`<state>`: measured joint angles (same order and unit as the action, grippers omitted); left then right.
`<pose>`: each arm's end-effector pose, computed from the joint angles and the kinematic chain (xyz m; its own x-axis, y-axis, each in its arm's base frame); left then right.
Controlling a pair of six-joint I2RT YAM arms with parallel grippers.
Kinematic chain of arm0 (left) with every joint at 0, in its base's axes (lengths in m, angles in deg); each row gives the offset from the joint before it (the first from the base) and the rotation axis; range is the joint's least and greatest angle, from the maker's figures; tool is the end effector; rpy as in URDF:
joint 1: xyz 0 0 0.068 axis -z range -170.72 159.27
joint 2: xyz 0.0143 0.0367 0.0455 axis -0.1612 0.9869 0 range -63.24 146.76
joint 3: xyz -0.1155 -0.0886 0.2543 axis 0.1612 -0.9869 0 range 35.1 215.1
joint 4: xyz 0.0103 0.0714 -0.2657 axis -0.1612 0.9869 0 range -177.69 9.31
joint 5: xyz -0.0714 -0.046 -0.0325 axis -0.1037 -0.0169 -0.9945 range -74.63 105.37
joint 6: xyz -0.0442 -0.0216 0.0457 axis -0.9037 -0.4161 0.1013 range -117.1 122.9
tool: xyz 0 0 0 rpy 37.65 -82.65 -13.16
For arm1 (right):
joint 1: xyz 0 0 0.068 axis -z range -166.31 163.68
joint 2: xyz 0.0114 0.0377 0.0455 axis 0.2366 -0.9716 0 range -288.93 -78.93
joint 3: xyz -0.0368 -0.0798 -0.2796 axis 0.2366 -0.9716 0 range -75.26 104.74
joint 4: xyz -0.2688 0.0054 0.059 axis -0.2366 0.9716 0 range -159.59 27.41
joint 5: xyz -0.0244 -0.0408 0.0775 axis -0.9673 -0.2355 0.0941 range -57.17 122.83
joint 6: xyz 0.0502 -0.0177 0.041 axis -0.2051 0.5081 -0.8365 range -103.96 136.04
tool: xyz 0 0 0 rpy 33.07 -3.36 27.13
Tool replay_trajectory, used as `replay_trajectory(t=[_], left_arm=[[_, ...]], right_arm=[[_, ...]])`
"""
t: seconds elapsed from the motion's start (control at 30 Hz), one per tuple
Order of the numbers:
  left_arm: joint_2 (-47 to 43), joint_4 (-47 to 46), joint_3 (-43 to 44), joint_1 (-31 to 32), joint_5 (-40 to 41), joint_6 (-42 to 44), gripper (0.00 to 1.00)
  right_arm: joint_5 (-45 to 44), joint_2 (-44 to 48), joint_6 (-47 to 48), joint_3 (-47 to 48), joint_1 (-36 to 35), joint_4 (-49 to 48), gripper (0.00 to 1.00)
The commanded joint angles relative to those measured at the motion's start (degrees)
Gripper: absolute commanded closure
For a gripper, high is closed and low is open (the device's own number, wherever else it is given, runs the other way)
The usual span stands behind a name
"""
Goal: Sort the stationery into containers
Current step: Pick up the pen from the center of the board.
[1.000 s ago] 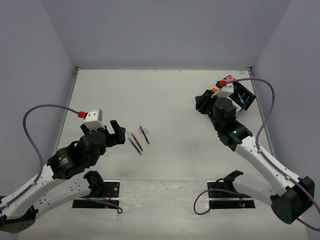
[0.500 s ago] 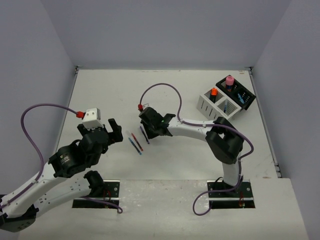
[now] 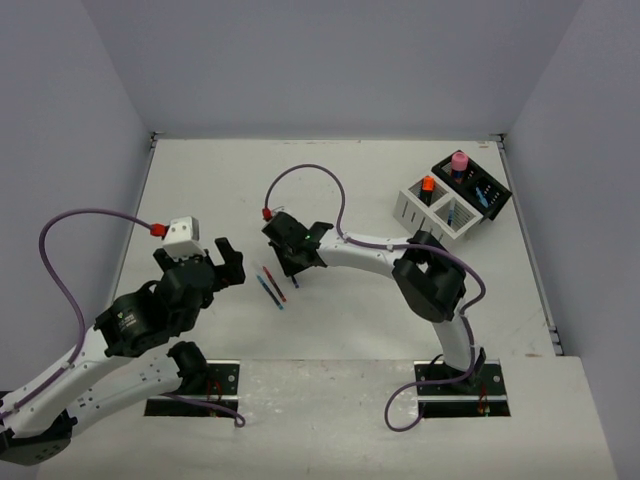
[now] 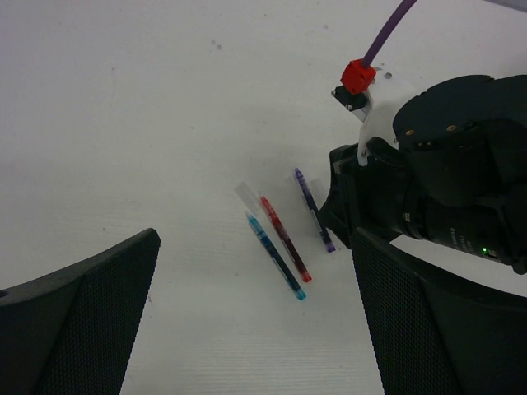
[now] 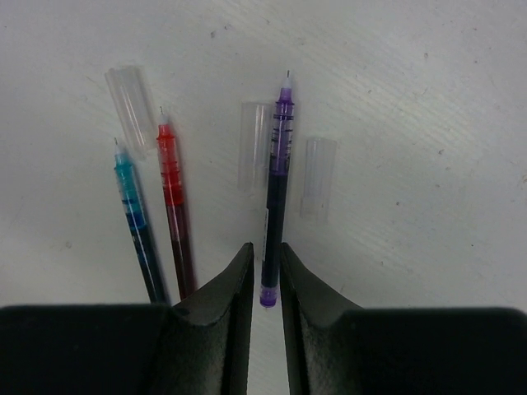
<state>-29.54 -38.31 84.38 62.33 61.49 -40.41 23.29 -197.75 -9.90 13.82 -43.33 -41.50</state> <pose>0.0967 -0.0643 0.3372 -0.3763 -0.2907 -0.8797 -0.0884 0.9564 -0.2782 0.2687 0.3979 0.1791 -0.7552 -0.3714 -0.5402 -0.4992 0.8599 0.1067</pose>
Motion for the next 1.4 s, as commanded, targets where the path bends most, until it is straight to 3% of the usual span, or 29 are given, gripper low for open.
replay_trajectory(t=[0.0, 1.0, 1.37], left_arm=[[-0.48, -1.64, -0.22, 0.10, 0.42, 0.67, 0.00], [-0.84, -1.92, -0.15, 0.04, 0.19, 1.21, 0.00], [-0.75, -1.83, -0.15, 0.03, 0.28, 1.03, 0.00]], right_arm=[[-1.91, -1.29, 0.34, 4.34, -0.64, 2.24, 0.81], [-4.78, -7.48, 0.01, 7.08, -0.63, 3.46, 0.82], [-5.30, -2.77, 0.44, 7.25, -0.73, 3.98, 1.00]])
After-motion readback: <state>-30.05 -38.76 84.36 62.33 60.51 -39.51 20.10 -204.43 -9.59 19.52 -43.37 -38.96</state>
